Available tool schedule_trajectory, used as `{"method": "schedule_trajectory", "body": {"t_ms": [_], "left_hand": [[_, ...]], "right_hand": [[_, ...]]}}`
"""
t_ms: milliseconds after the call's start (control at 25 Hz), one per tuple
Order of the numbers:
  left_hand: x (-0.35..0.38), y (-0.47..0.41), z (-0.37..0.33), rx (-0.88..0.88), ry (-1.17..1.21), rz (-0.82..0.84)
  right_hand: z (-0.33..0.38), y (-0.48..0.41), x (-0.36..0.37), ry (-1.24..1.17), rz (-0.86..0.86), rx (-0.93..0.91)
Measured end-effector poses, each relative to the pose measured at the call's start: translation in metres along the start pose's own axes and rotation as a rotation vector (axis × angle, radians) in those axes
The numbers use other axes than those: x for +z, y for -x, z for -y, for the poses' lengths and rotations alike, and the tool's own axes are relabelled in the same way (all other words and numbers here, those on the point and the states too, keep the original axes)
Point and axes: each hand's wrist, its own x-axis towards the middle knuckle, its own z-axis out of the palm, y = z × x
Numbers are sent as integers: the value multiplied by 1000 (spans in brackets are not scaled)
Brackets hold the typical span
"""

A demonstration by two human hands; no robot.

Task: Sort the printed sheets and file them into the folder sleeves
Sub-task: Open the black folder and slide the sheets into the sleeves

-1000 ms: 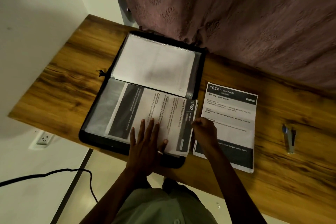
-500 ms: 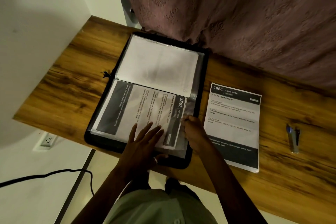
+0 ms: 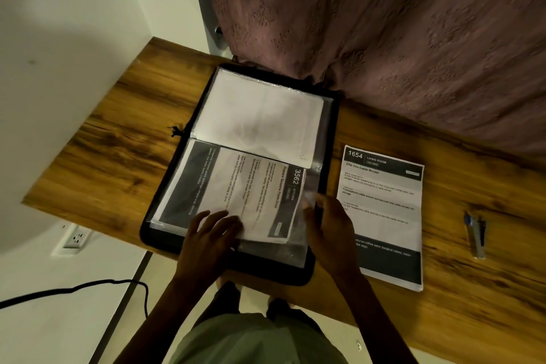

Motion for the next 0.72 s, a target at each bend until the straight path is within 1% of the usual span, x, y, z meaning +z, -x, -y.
{"method": "schedule_trajectory", "body": {"t_ms": [40, 80, 160, 240, 360, 440, 600, 720], "left_hand": [[-2, -1, -2, 2, -5, -19], [-5, -2, -3, 1, -10, -41], [-12, -6, -5, -4, -13, -85], [-21, -10, -4, 8, -22, -138], [-34, -17, 0, 45, -48, -247], [-42, -24, 8, 27, -69, -304], [-62, -47, 28, -135, -86, -415], [-81, -79, 37, -156, -119, -528]], "right_hand": [[8, 7, -1, 74, 42, -142], [15, 11, 1, 199, 85, -297], [25, 17, 7, 508, 84, -569], [29, 17, 14, 646, 34, -700], [32, 8, 16, 656, -67, -792], [35, -4, 8, 629, -124, -805], [50, -43, -10, 596, -213, -705], [64, -79, -17, 554, -239, -644]]}}
